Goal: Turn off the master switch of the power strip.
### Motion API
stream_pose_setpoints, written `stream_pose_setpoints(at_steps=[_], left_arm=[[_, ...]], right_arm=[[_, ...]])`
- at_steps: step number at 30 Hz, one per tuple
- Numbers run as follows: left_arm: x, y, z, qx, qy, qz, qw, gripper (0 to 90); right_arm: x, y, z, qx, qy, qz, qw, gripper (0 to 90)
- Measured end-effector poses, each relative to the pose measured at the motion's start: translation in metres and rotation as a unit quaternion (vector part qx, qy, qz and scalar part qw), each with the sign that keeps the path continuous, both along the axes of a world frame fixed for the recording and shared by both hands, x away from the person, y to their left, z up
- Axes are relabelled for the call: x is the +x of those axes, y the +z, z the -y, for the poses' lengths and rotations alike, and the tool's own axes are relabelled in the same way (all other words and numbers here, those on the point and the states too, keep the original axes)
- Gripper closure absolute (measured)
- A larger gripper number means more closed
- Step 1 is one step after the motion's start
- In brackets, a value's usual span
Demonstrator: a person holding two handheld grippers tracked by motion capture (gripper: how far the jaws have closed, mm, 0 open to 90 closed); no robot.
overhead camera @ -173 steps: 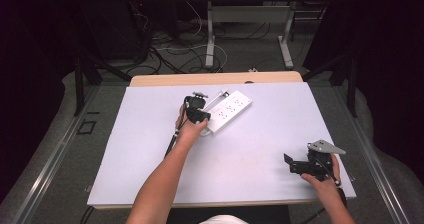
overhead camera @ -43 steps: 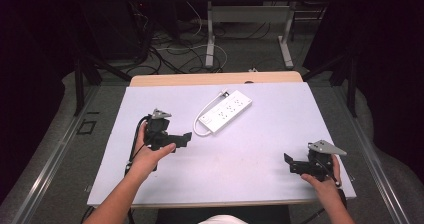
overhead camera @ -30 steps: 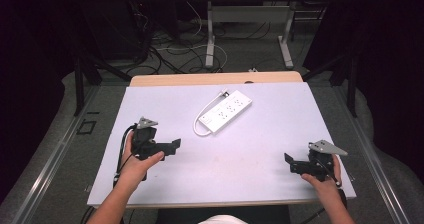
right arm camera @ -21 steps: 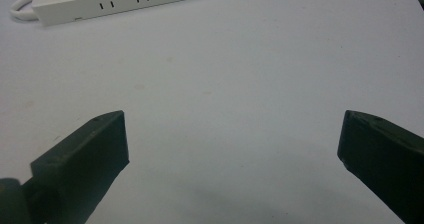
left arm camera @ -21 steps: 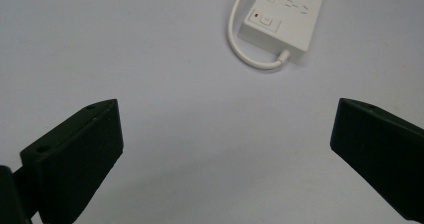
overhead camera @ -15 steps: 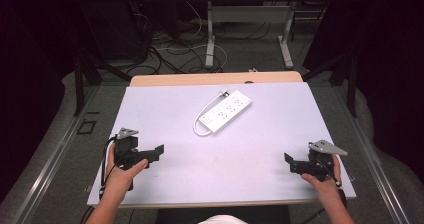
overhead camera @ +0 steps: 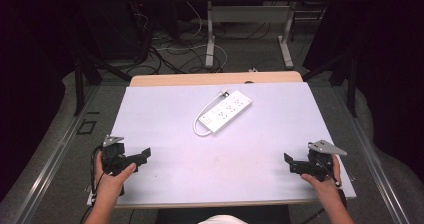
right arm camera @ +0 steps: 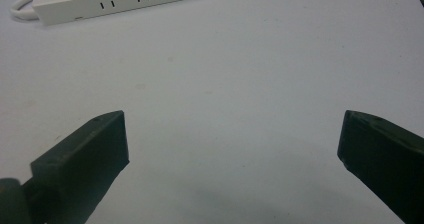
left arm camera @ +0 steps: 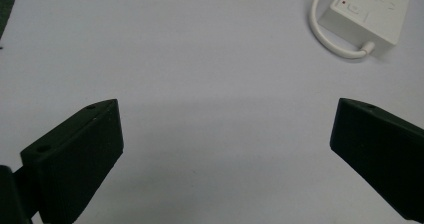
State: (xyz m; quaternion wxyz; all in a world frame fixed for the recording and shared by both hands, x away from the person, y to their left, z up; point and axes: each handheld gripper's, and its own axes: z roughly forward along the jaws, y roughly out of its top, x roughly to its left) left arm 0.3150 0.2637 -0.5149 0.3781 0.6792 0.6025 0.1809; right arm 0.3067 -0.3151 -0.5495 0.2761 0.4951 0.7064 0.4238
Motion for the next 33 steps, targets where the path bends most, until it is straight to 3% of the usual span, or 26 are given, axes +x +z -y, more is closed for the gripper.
stream_pose_setpoints(at_steps=[2,3,10,13,16,23,33], left_arm=[[0.0,-0.002,-0.004,-0.003,0.005,-0.001,1.0,0.6],[0.0,-0.003,-0.006,-0.002,0.008,-0.001,1.0,0.6],[0.0,-0.01,-0.017,0.0,0.022,0.0,0.9998,0.6],[0.0,-0.012,-0.021,-0.001,0.021,-0.009,0.9997,0.6],[0.001,-0.017,-0.022,0.005,0.027,-0.003,0.9996,0.7],[-0.001,-0.023,-0.028,-0.001,0.032,-0.009,0.9994,1.4],[0.0,-0.03,-0.027,0.008,0.033,-0.015,0.9993,1.6]], right_arm=[[0.001,-0.002,-0.001,0.004,-0.005,0.011,0.9999,0.0],[0.0,0.0,0.0,0.001,0.002,-0.003,1.0,0.0],[0.0,0.0,0.001,-0.003,0.0,-0.005,1.0,0.0],[0.001,-0.001,0.0,0.0,-0.001,0.001,1.0,0.0],[0.001,-0.001,0.001,0.0,-0.001,0.002,1.0,0.0],[0.0,0.0,0.001,0.002,0.0,-0.005,1.0,0.0],[0.001,-0.001,0.002,0.002,0.002,-0.003,1.0,0.0]])
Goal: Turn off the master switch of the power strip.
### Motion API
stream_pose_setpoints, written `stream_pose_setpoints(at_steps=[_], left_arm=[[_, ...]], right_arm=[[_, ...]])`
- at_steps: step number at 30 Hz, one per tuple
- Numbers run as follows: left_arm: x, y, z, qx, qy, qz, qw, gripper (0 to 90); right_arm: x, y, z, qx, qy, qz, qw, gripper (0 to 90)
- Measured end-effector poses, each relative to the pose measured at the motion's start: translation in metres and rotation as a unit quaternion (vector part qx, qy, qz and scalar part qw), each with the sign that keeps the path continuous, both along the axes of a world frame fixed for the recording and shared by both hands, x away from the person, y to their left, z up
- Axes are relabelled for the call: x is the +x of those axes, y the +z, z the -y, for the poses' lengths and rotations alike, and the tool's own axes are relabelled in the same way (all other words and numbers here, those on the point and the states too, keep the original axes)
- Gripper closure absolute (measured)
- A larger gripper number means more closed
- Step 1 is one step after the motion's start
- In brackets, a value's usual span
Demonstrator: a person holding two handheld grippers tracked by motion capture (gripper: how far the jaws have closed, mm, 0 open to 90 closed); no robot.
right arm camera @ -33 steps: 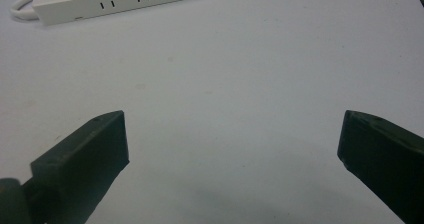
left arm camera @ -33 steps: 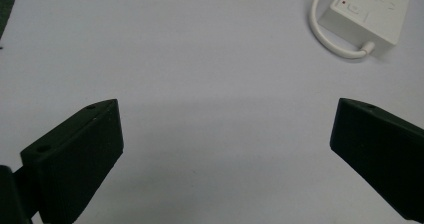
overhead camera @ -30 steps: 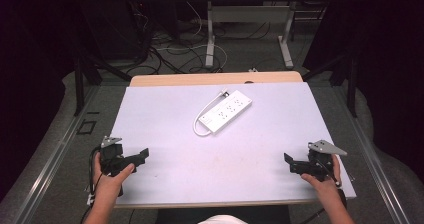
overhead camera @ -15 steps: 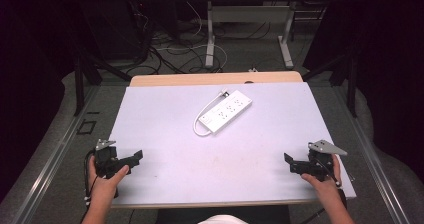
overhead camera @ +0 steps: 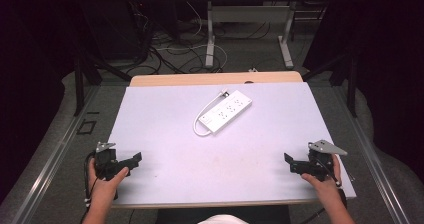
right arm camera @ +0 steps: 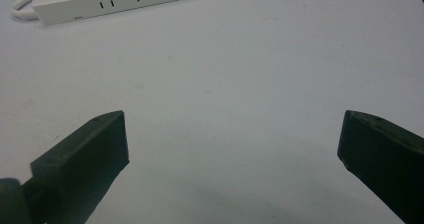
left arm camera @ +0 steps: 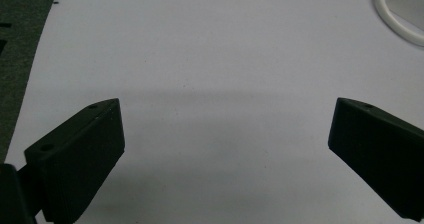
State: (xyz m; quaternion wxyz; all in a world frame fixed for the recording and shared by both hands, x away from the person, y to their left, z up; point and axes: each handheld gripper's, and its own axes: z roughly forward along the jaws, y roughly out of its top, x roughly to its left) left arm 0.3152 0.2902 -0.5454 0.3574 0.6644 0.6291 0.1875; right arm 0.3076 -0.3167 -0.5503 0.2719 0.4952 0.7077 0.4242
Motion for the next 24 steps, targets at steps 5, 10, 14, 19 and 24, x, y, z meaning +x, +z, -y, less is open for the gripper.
stream_pose_setpoints(at_steps=[5,10,14,19,24], left_arm=[[-0.0003,-0.0008,0.0029,0.009,-0.008,-0.001,0.9999,1.6],[0.0,-0.0015,0.0036,0.011,-0.009,-0.001,0.9999,1.6],[0.0006,-0.003,0.0041,0.012,-0.007,-0.001,0.9999,1.6],[0.0011,-0.0039,0.0046,0.016,-0.008,-0.002,0.9998,1.6],[0.0012,-0.0036,0.0044,0.017,-0.007,-0.002,0.9998,1.6]], right_arm=[[0.0,0.0001,-0.0001,-0.004,-0.002,0.003,1.0,0.0],[-0.0004,0.0007,0.0004,-0.003,-0.001,0.0,1.0,0.0],[0.0001,0.0,0.0003,-0.001,0.0,0.0,1.0,0.0],[0.0007,-0.0005,0.0013,-0.004,0.0,0.001,1.0,0.0],[0.0006,-0.0001,0.0014,-0.002,-0.001,0.001,1.0,0.0]])
